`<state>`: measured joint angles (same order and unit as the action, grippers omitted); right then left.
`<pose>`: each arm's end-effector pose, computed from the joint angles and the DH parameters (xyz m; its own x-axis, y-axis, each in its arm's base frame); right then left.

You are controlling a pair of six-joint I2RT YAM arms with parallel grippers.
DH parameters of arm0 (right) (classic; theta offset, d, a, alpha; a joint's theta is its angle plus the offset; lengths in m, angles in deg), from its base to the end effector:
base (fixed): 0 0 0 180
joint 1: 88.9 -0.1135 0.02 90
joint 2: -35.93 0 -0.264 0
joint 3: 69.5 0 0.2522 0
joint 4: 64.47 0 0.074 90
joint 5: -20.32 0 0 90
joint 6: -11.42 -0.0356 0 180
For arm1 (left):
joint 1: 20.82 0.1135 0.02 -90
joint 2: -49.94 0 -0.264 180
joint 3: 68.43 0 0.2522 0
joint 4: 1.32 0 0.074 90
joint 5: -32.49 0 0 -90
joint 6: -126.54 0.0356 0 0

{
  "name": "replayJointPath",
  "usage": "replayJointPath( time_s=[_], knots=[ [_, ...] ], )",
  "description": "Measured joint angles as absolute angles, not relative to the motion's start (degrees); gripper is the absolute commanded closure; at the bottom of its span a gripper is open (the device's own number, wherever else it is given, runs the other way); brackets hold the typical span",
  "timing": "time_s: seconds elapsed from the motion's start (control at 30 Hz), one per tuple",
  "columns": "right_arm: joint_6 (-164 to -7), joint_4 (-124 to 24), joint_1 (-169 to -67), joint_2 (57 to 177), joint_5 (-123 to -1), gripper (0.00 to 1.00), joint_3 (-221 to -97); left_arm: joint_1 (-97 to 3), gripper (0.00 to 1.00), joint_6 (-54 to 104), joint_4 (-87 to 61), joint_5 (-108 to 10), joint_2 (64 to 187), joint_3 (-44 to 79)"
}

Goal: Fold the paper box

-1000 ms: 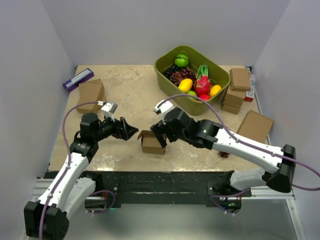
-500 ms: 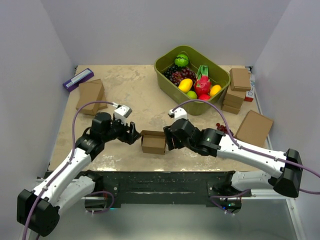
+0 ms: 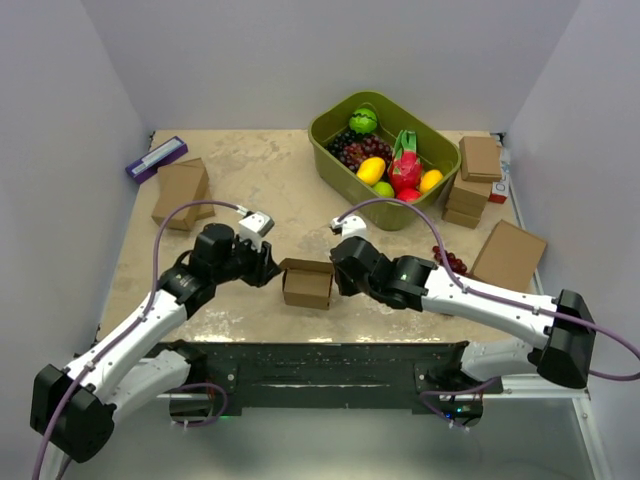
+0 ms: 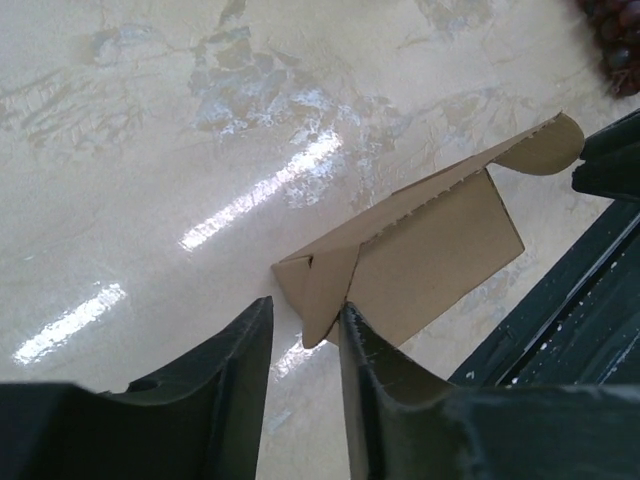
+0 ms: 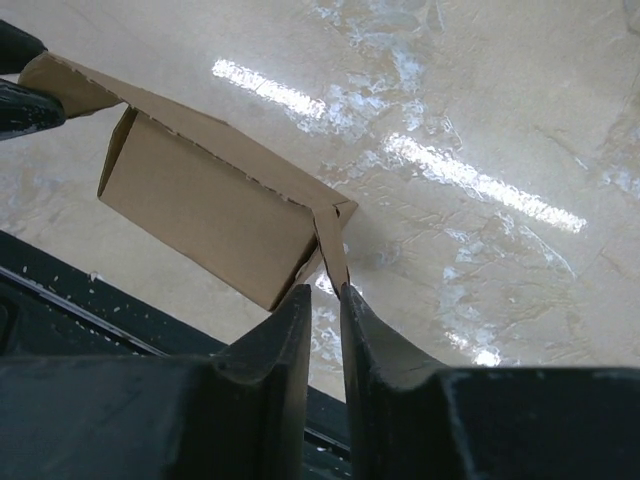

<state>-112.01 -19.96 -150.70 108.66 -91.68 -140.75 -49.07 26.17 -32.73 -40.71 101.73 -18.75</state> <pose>0.1384 0.2300 0.2821 -0.6661 -0.1612 -0.7283 -0.3921 0.9063 0.1579 0.1703 -0.1032 0.2520 -0.5983 0.1258 -0.7913 0.5669 0.7644 -0.3071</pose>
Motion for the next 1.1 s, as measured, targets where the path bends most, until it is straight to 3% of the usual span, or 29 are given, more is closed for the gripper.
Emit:
replayJointPath(
  time_s=[0.1, 0.33, 0.67, 1.1],
  knots=[
    [-112.0, -20.5, -150.7, 109.2, -91.6, 0.85, -140.8, -50.5, 0.79, 25.1, -32.7, -41.2, 102.5, -18.7],
    [-112.1, -21.2, -151.0, 110.5, -91.8, 0.93, -140.8, -55.3, 0.89, 21.5, -31.9, -44.0, 104.3, -18.5],
    [-112.6, -20.7, -152.5, 112.7, -95.3, 1.0, -141.7, -60.9, 0.95, 16.1, -31.5, -52.8, 107.3, -16.5],
    [-114.0, -19.9, -153.9, 113.6, -97.4, 1.0, -142.3, -62.4, 1.0, 11.7, -31.9, -56.0, 108.9, -15.4]
  ],
)
